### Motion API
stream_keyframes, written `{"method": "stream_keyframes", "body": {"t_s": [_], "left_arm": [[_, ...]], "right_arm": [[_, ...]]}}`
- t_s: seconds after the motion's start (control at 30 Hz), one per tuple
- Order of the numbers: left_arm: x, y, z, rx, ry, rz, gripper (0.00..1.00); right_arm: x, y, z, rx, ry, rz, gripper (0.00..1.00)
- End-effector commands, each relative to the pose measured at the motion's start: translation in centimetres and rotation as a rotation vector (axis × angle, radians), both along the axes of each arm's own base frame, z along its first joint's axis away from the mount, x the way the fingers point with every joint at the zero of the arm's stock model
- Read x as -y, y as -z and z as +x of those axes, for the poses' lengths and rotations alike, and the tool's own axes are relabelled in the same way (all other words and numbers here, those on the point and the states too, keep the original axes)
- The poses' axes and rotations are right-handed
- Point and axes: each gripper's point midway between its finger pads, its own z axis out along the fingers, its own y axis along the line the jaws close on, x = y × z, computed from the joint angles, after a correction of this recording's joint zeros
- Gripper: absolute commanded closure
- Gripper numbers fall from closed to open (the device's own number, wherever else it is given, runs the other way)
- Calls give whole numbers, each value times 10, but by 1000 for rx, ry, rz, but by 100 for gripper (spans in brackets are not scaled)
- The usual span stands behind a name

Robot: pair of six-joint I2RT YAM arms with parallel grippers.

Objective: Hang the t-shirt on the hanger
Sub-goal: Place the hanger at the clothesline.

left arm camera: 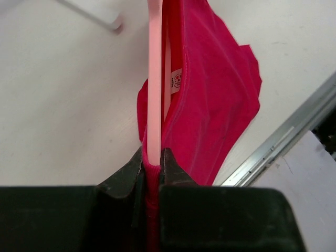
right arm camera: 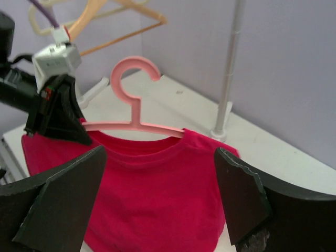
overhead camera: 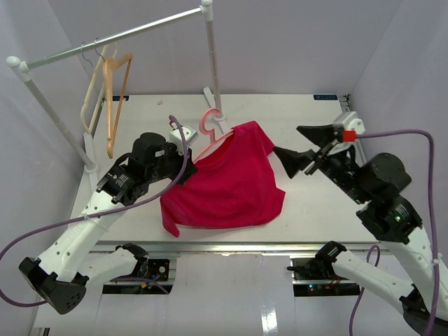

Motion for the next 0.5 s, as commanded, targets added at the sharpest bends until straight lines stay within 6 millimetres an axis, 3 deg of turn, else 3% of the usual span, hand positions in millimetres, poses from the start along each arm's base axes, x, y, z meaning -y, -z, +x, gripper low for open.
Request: {"method": "stream_keyframes", "body": {"t_s": [0.0,0.17,0.37,0.47], "left_arm": [[-49,-6,12,-2,-338,32,100],[-71,-20,5,24,-460,-10,100],[-93,-64,32,131,-630,8,100],[-92,-127,58,216,-729,-75,100]], "right_arm": [[40,-50,-16,92,103,184,10],[57,-59,-21,107,158,213,9],[62,-49,-6,56,238,189,9],[58,-46,-5,39,221,188,9]]}}
